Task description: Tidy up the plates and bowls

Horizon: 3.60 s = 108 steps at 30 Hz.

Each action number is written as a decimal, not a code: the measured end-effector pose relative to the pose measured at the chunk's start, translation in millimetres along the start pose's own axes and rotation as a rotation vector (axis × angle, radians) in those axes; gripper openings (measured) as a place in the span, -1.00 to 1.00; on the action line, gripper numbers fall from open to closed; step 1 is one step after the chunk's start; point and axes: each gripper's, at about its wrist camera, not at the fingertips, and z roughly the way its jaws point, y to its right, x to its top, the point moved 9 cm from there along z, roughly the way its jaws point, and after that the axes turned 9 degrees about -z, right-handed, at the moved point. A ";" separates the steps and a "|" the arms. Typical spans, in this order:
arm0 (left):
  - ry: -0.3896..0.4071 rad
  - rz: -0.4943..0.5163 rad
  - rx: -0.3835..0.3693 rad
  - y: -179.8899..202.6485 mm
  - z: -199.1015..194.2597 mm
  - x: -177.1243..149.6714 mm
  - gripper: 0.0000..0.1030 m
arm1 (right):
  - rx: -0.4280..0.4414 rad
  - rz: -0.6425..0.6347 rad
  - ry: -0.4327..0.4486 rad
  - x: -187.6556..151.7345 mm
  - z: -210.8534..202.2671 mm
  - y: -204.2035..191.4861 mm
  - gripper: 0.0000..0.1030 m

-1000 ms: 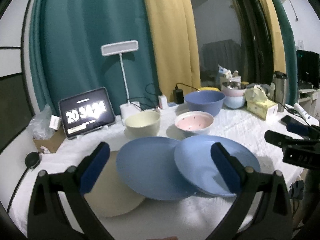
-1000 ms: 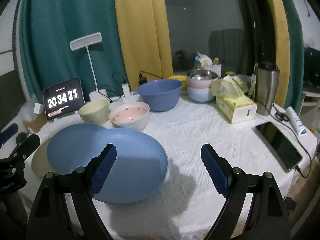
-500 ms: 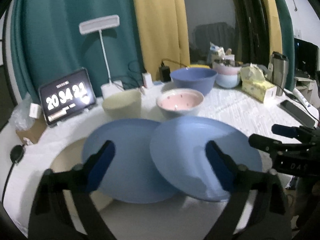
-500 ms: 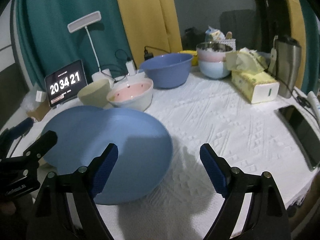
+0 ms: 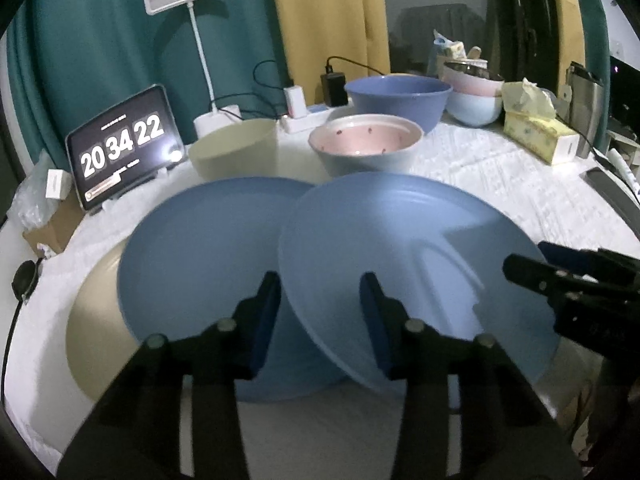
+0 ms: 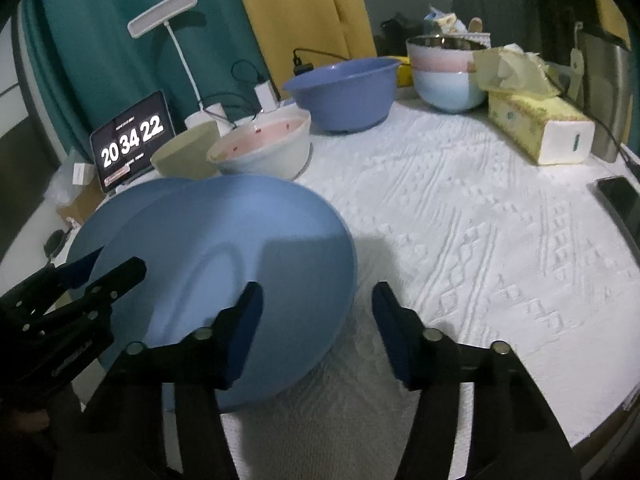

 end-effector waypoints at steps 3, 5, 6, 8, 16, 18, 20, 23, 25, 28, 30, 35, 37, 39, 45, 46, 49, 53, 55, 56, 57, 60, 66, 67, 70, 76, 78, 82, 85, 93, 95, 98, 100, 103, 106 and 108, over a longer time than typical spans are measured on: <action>-0.004 0.003 0.005 2.8 1.3 -1.6 -0.27 | 0.010 0.003 -0.009 -4.0 5.2 -0.6 -0.11; -0.004 -0.003 0.010 2.1 1.2 -1.0 -0.30 | -0.001 0.001 -0.006 -3.6 5.2 0.9 -0.23; -0.003 -0.006 0.011 1.0 0.9 -0.4 -0.33 | -0.004 0.004 -0.006 -3.0 5.7 2.4 -0.33; 0.001 -0.006 0.010 0.8 -0.7 0.5 -0.35 | -0.023 0.010 -0.009 -3.2 5.5 8.2 -0.54; 0.010 0.015 -0.009 12.3 -6.6 1.5 -0.35 | -0.041 0.018 0.003 -2.7 -3.9 19.7 -0.56; 0.013 0.022 -0.017 18.0 -8.3 2.3 -0.35 | -0.049 0.024 0.007 -2.6 -7.0 23.8 -0.56; 0.016 0.034 -0.026 23.8 -9.5 3.4 -0.35 | -0.056 0.030 0.013 -2.3 -10.6 28.8 -0.56; 0.013 0.046 -0.041 33.0 -9.0 3.8 -0.35 | -0.072 0.038 0.022 -0.6 -16.0 37.7 -0.56; 0.004 0.053 -0.050 39.4 -7.3 3.1 -0.35 | -0.084 0.043 0.024 0.3 -18.4 43.3 -0.56; -0.008 0.062 -0.065 50.5 -4.7 3.9 -0.35 | -0.100 0.054 0.017 0.2 -21.2 53.6 -0.56; -0.011 0.069 -0.070 56.3 -3.0 4.3 -0.35 | -0.109 0.055 0.019 0.3 -24.6 59.7 -0.56; -0.033 0.090 -0.086 72.3 4.1 1.4 -0.35 | -0.128 0.076 0.013 -2.1 -26.0 76.2 -0.56; -0.043 0.097 -0.089 77.9 7.8 0.1 -0.35 | -0.132 0.082 0.010 -3.6 -25.7 82.7 -0.56; -0.050 0.101 -0.092 81.3 10.3 -1.1 -0.35 | -0.135 0.087 0.003 -5.3 -24.3 86.4 -0.55; -0.063 0.114 -0.098 90.6 18.0 -0.6 -0.35 | -0.150 0.099 -0.006 -6.2 -22.7 95.8 -0.55; -0.066 0.117 -0.099 91.6 19.4 -0.7 -0.35 | -0.155 0.100 -0.007 -5.9 -22.8 97.2 -0.55; -0.076 0.120 -0.101 92.9 22.7 -1.1 -0.34 | -0.165 0.104 -0.008 -4.3 -22.1 101.1 -0.55; -0.102 0.112 -0.091 90.6 28.5 -2.2 -0.33 | -0.172 0.113 -0.002 -1.2 -22.4 101.9 -0.55; -0.109 0.093 -0.097 86.8 29.0 -2.0 -0.33 | -0.179 0.111 0.001 1.0 -22.9 100.3 -0.55; -0.104 0.088 -0.096 85.2 27.8 -1.6 -0.32 | -0.187 0.106 0.007 3.3 -24.1 99.2 -0.55; -0.097 0.085 -0.096 83.7 25.9 -0.4 -0.32 | -0.193 0.103 0.010 4.5 -25.1 99.1 -0.55; -0.083 0.075 -0.104 80.6 20.4 1.3 -0.29 | -0.212 0.102 0.019 8.2 -27.5 100.0 -0.55; -0.051 0.040 -0.110 70.0 9.0 4.5 -0.23 | -0.247 0.096 0.031 12.6 -37.6 98.3 -0.54; -0.046 0.034 -0.115 68.4 6.7 5.3 -0.21 | -0.251 0.096 0.032 12.8 -39.8 97.8 -0.54; -0.023 0.009 -0.137 63.1 -1.5 8.7 -0.11 | -0.257 0.087 0.038 14.6 -44.8 92.4 -0.53; 0.007 -0.024 -0.142 49.2 -13.1 13.3 -0.10 | -0.260 0.065 0.052 20.2 -52.2 75.3 -0.52; 0.014 -0.032 -0.140 45.1 -15.7 14.0 -0.10 | -0.256 0.055 0.054 21.9 -53.3 68.6 -0.52; 0.032 -0.048 -0.135 34.9 -21.0 16.1 -0.10 | -0.248 0.032 0.058 26.4 -54.1 57.5 -0.52; 0.048 -0.051 -0.136 28.3 -25.7 17.1 -0.10 | -0.243 0.019 0.060 28.6 -54.3 50.4 -0.51; 0.084 -0.083 -0.127 4.2 -33.7 21.5 -0.10 | -0.236 -0.013 0.062 34.1 -52.7 30.0 -0.51; 0.094 -0.093 -0.122 -3.2 -35.9 23.2 -0.10 | -0.231 -0.023 0.062 35.3 -51.4 23.3 -0.51; 0.104 -0.107 -0.114 -13.7 -37.7 23.8 -0.10 | -0.226 -0.032 0.060 37.3 -49.2 15.8 -0.51; 0.107 -0.114 -0.110 -19.2 -38.1 23.8 -0.10 | -0.224 -0.038 0.059 38.0 -47.8 11.6 -0.51; 0.108 -0.127 -0.107 -27.2 -37.5 23.6 -0.10 | -0.221 -0.051 0.055 40.0 -44.8 3.6 -0.51; 0.109 -0.136 -0.100 -33.9 -36.5 23.3 -0.10 | -0.218 -0.060 0.052 41.7 -41.9 -2.3 -0.50; 0.107 -0.144 -0.097 -39.1 -35.2 23.1 -0.10 | -0.214 -0.068 0.049 43.0 -39.4 -7.4 -0.50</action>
